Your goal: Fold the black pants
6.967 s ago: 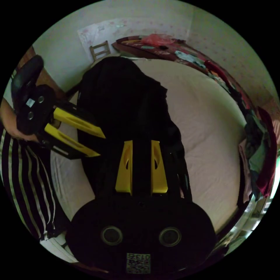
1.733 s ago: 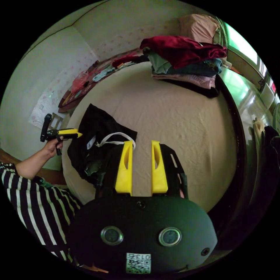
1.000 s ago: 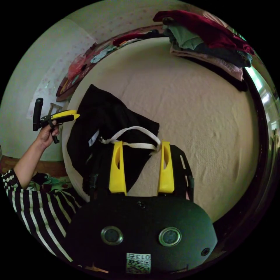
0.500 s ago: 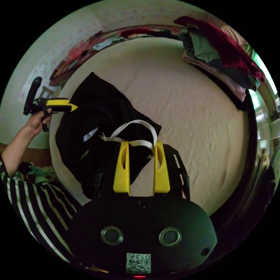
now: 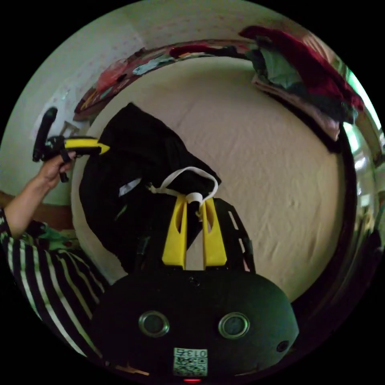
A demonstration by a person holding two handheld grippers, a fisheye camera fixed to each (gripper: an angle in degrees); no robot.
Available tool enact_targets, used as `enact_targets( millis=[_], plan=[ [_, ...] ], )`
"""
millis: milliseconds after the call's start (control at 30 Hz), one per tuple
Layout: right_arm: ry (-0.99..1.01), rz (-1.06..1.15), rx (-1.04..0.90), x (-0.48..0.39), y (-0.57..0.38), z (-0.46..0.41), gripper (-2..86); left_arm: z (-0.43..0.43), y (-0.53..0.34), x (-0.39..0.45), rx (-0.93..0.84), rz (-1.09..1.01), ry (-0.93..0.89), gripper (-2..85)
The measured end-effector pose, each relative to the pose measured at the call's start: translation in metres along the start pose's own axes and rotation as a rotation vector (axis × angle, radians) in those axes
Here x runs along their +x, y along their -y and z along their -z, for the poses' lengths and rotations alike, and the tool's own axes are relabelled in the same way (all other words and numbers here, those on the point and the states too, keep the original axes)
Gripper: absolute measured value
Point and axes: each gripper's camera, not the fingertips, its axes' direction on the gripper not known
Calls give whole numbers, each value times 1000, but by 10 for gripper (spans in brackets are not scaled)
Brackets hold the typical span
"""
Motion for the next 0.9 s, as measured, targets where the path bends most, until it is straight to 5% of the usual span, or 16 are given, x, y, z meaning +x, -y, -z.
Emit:
enact_targets(
  millis=[500,900],
  plan=[
    [-365,188,289,-61,1,124,60,113,-13,53,331,54,-31,4],
    [-515,138,430,-22,33,232,61,182,69,103,525,-23,-110,3]
  ],
)
